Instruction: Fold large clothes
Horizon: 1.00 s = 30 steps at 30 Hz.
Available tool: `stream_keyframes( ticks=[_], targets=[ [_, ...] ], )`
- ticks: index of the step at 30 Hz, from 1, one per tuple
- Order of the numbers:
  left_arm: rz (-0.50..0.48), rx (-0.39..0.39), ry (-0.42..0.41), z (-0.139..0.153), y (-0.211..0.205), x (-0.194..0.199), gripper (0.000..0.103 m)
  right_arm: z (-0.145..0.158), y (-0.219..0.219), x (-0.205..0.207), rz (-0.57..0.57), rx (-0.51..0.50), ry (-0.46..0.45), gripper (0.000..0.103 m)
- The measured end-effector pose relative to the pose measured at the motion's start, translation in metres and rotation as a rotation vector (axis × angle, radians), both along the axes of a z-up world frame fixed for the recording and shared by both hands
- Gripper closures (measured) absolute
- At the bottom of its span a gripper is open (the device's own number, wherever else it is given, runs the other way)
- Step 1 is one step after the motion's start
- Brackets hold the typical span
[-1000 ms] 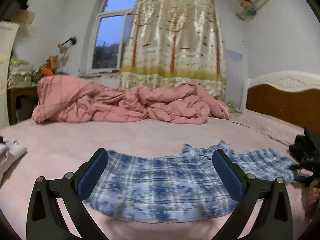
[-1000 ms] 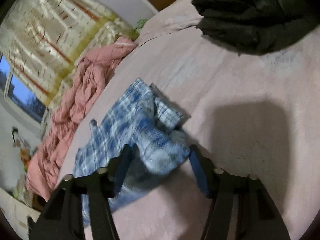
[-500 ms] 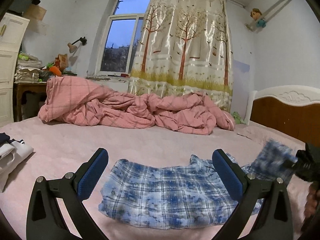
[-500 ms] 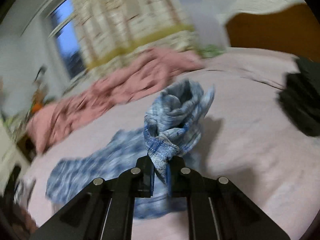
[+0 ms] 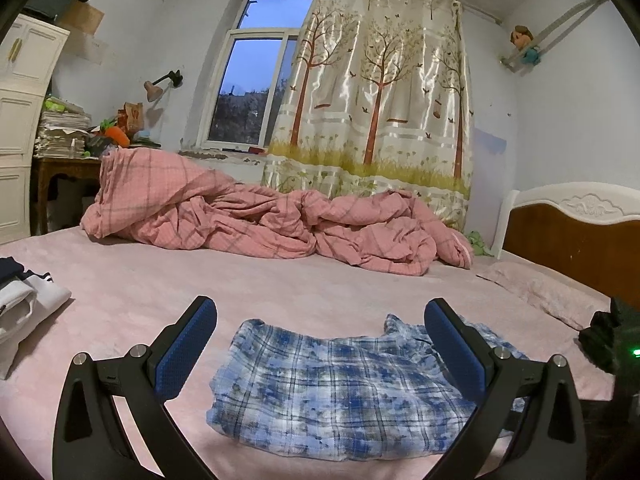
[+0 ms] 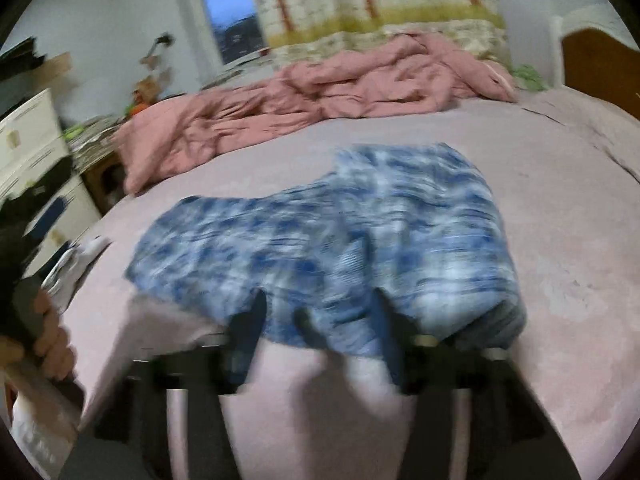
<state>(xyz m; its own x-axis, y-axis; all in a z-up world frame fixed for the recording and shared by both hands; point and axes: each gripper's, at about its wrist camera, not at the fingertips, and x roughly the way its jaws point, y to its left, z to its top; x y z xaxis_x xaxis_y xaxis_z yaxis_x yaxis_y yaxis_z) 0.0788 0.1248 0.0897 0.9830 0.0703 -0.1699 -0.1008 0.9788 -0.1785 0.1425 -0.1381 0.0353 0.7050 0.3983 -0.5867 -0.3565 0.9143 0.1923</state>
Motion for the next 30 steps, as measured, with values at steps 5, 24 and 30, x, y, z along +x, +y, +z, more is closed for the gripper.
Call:
stream_keyframes(
  ticks=[5, 24, 30],
  targets=[
    [-0.003, 0.005, 0.006, -0.002, -0.001, 0.002, 0.000, 0.016, 0.005, -0.019, -0.038, -0.099, -0.108, 0.045],
    [0.078, 0.048, 0.195, 0.004, 0.017, 0.021, 0.000, -0.004, -0.017, 0.044, -0.272, -0.266, 0.017, 0.008],
    [0.119, -0.011, 0.302, -0.013, 0.049, 0.037, 0.000, -0.007, -0.003, 0.038, -0.274, -0.358, -0.028, 0.008]
  ],
)
